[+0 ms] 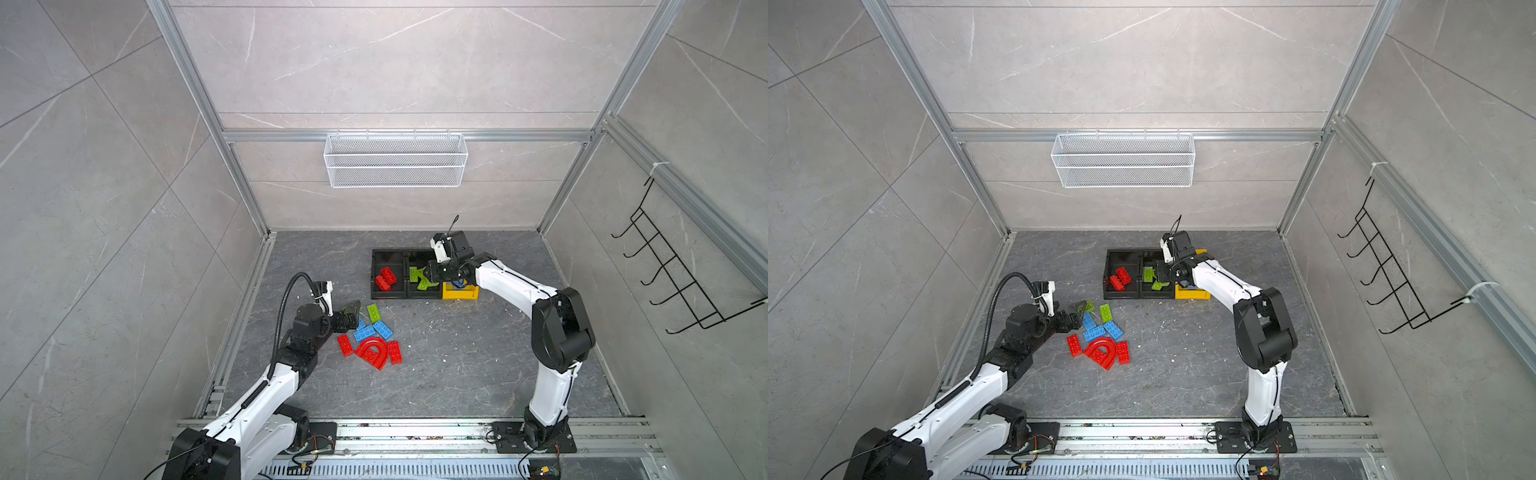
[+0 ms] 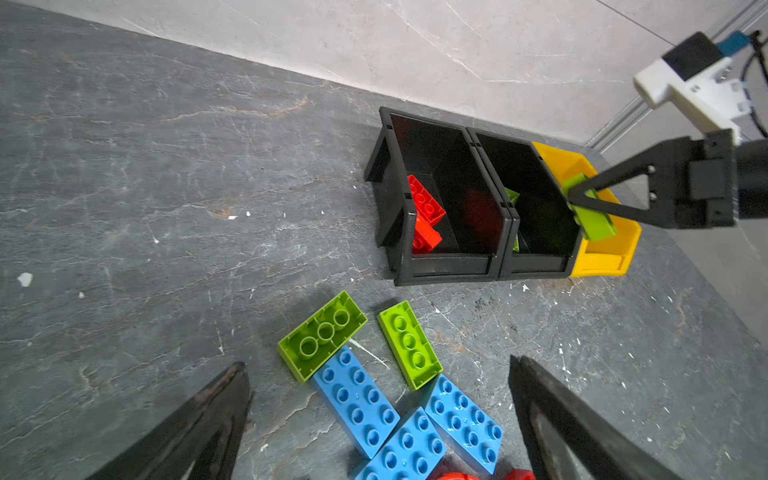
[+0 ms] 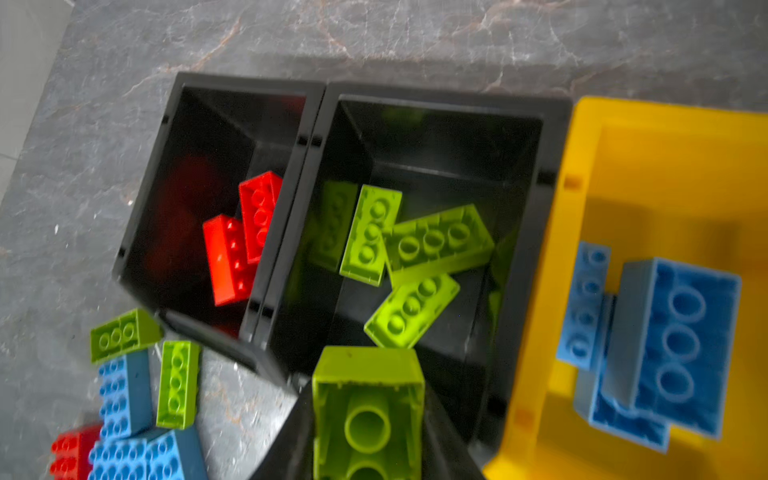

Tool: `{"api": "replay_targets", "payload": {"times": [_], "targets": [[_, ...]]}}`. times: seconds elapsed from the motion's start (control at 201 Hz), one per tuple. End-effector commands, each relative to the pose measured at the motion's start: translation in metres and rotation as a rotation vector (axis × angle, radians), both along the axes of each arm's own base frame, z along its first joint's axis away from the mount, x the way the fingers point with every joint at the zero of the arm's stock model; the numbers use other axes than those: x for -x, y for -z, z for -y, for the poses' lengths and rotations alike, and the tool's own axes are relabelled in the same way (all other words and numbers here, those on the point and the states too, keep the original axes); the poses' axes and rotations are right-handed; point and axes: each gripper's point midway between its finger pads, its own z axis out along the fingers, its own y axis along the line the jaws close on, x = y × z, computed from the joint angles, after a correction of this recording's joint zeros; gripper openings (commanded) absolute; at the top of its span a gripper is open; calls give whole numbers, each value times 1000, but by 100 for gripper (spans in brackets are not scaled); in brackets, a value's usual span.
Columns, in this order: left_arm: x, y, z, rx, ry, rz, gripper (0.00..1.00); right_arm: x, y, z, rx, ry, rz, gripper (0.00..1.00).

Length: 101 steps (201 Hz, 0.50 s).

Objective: Sort the legos into containers by color
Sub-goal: 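Carry the lime-green brick with the right gripper into the black bin beside the yellow bin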

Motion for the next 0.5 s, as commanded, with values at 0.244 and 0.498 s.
{"api": "replay_targets", "payload": {"times": [0.244, 0.498], "targets": [[1, -52, -19, -49, -77, 157, 100, -36, 12, -12, 25, 0, 0, 39], [3, -53, -25, -57, -100, 167, 100, -20, -20, -9, 2, -21, 43, 58]]}}
